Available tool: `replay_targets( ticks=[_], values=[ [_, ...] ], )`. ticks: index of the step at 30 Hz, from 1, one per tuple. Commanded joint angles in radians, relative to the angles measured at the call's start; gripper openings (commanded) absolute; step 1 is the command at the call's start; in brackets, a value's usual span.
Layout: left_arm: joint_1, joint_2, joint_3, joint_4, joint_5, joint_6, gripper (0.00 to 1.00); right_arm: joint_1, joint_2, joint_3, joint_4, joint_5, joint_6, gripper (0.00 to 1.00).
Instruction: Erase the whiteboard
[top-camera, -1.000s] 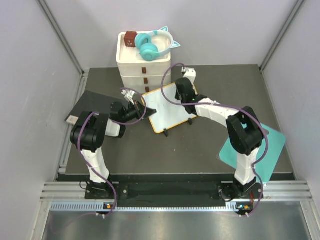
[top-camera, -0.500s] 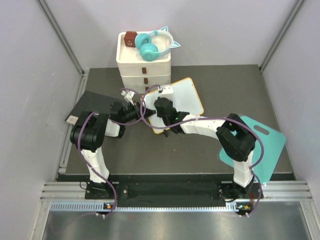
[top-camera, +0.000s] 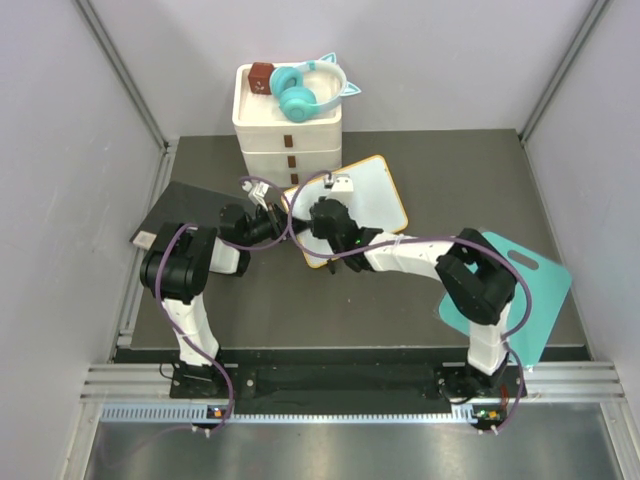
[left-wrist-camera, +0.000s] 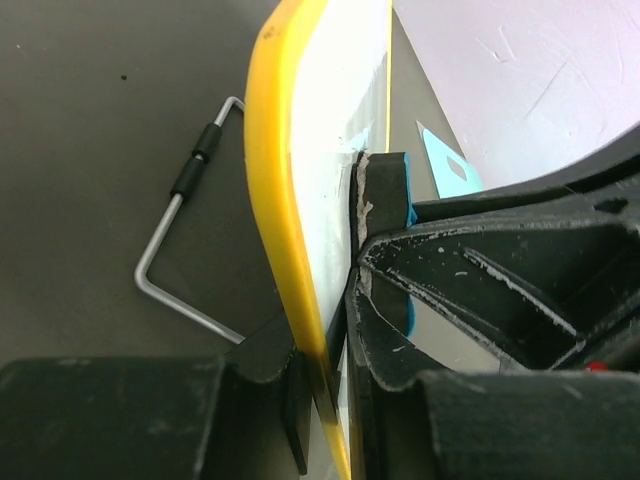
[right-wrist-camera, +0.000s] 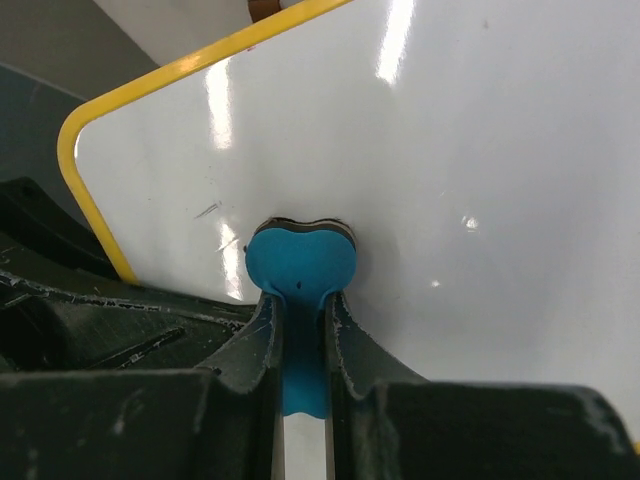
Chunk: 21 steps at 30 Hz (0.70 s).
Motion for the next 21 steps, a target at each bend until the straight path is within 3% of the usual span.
replay_targets(
  ticks=[1,12,21],
  values=[
    [-0.060,0.030,-0.025,-0.108,0.077,0.166,0.00,-0.141,0.057,-0.166,-0.211,-0.131,0.096,0.00],
    [-0.060,0.029,-0.024,-0.115,0.079,0.169,0.00,-0.385,-0.057,-0.295,-0.222,-0.093,0.115,0.00],
    [-0.061,0.029,-0.022,-0.121,0.077,0.175,0.00,-0.439,-0.041,-0.241,-0.248,-0.071,0.066,0.00]
  ],
)
